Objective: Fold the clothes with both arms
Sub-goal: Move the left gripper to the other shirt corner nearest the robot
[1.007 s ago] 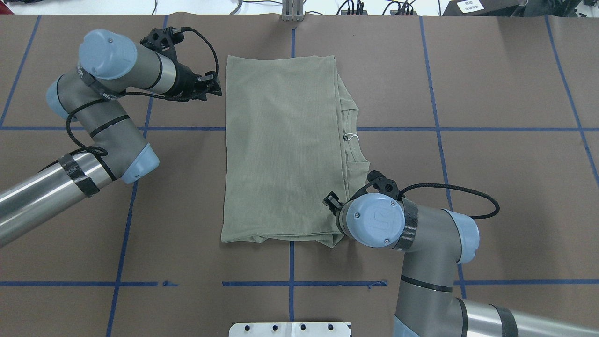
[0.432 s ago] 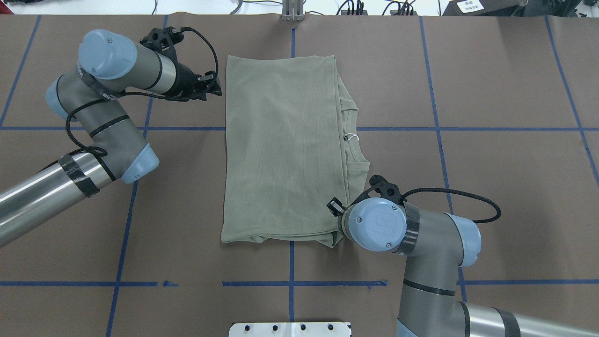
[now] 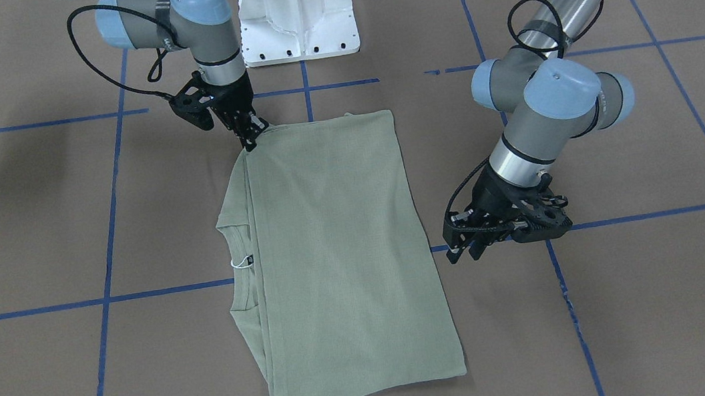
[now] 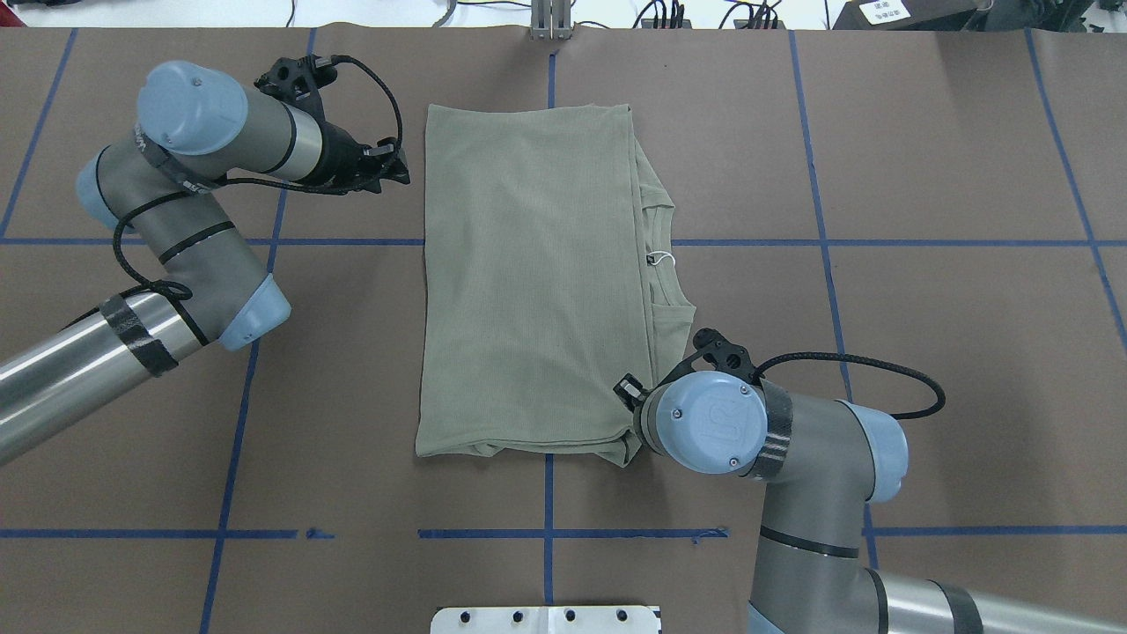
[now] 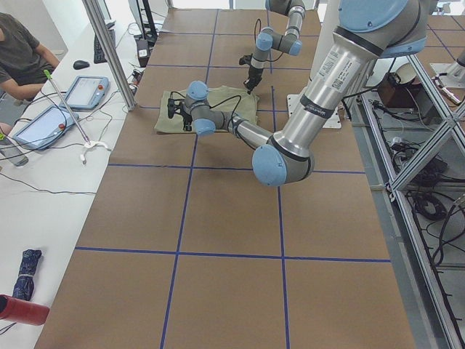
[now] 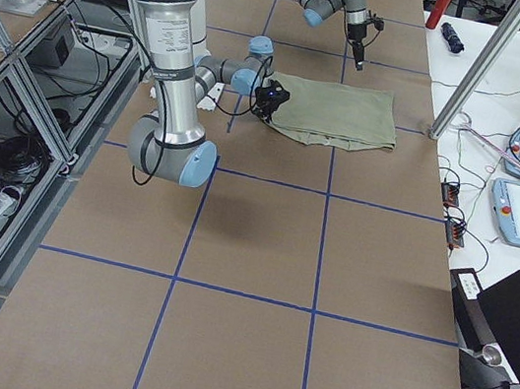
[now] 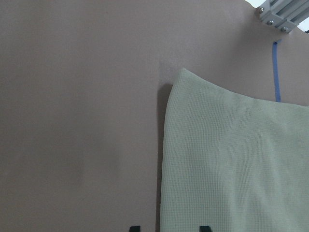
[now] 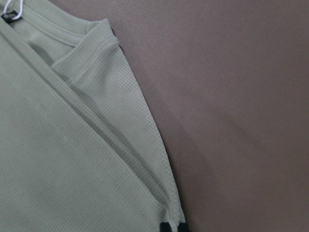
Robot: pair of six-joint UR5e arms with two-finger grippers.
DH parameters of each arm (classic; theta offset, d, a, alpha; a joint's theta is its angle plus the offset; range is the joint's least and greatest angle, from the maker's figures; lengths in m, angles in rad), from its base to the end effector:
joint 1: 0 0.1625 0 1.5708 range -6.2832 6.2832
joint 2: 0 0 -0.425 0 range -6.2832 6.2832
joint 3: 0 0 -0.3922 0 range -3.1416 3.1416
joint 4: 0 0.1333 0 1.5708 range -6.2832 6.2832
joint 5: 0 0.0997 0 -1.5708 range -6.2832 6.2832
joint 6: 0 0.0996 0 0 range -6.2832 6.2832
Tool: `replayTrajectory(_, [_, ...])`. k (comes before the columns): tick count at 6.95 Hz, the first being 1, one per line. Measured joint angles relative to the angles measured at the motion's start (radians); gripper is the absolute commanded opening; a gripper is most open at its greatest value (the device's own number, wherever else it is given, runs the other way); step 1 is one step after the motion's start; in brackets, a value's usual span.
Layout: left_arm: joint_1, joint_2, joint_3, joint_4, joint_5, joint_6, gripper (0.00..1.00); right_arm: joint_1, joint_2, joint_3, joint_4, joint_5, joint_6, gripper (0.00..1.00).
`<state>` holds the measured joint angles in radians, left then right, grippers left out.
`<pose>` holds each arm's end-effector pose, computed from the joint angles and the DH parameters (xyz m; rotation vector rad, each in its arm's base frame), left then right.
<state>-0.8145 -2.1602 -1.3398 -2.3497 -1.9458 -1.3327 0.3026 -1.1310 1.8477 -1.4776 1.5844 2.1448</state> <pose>0.4302 -0.5971 0.3267 0.2765 1.1412 -0.2959 -0.5502 -0.3100 0.2859 -0.1261 -0.8254 0.8214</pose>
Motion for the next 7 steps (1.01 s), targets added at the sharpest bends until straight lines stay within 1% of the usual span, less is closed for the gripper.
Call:
replayTrajectory(1, [0.005, 0.009, -0.024, 0.001, 0.0, -0.034, 0.51, 0.001, -0.012, 0.027, -0.002, 0.001, 0.0, 0.0])
replayTrajectory(2, [0.027, 0.043, -0.082, 0.002, 0.008, -0.12, 0.51, -0.006, -0.027, 0.057, -0.007, 0.001, 0.005, 0.0])
replayTrajectory(3, [0.081, 0.111, -0.187, 0.004, 0.041, -0.227, 0.51, -0.023, -0.045, 0.087, -0.012, -0.001, 0.018, 0.0])
replayTrajectory(4, [0.162, 0.187, -0.309, 0.016, 0.104, -0.343, 0.51, -0.042, -0.071, 0.122, -0.014, -0.002, 0.034, 0.0])
replayTrajectory(5, [0.266, 0.246, -0.417, 0.051, 0.187, -0.459, 0.51, -0.055, -0.1, 0.157, -0.015, -0.003, 0.043, 0.0])
replayTrajectory(6, [0.373, 0.283, -0.492, 0.099, 0.272, -0.553, 0.51, -0.06, -0.116, 0.173, -0.015, -0.004, 0.046, 0.0])
replayTrajectory(7, [0.462, 0.304, -0.531, 0.143, 0.339, -0.621, 0.51, -0.063, -0.123, 0.178, -0.015, -0.004, 0.047, 0.0])
